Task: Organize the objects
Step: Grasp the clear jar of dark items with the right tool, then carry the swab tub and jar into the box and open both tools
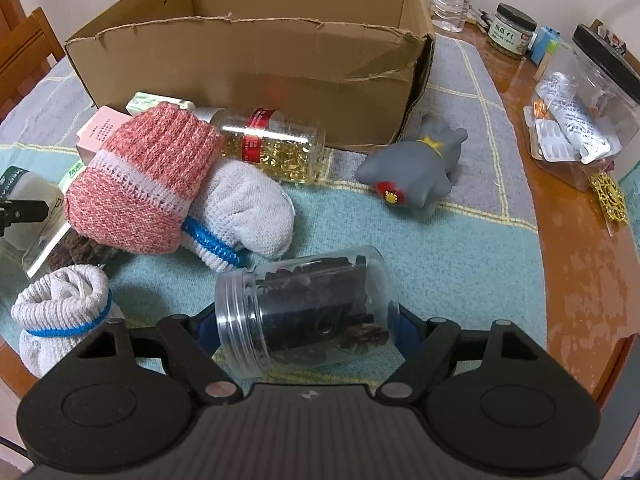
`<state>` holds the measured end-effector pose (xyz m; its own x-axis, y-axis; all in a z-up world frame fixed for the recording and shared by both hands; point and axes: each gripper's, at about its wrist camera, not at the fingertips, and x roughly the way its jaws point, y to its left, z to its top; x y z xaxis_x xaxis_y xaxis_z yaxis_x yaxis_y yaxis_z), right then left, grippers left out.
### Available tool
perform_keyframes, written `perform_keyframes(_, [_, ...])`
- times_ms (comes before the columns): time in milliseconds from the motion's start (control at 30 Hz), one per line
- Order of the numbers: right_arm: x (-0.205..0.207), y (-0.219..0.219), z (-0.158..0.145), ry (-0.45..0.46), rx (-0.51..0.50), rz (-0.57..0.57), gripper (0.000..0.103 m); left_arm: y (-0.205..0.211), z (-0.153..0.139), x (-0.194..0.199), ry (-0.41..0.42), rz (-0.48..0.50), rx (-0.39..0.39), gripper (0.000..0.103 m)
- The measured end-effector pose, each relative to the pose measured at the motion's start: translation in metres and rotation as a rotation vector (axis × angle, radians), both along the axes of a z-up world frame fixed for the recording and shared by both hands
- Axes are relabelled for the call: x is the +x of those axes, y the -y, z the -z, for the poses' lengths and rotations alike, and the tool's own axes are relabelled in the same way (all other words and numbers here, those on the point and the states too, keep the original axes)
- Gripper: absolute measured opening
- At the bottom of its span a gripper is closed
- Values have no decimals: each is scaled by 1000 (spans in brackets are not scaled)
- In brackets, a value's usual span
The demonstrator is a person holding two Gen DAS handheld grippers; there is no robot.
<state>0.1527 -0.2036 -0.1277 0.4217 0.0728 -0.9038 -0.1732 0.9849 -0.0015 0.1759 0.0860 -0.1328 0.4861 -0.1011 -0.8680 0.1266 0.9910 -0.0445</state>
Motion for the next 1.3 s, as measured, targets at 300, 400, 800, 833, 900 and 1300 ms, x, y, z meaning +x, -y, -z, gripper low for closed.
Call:
perform_keyframes(300, [1,-1,-23,-29,3,-33,85,3,-26,-1,-23,53,-2,83])
perform_keyframes(400, [0,-2,-37,-29,12,-57,85,5,-40,-2,-39,89,-11,83])
perform_keyframes(800, [20,-11,-98,49,59,-147,85,35,-122,21,90,232,-41,83])
perform_keyframes(833, [23,-12,-101,55,65,-150,85,38,-127,27,100,239,-45,83])
perform_keyframes(900, [29,-14,-108,72,75,-162,85,45,-136,39,118,254,-51,83])
perform_keyframes(1300, [85,-11,-146,195,96,-119,85,82,-153,131,200,249,-68,83])
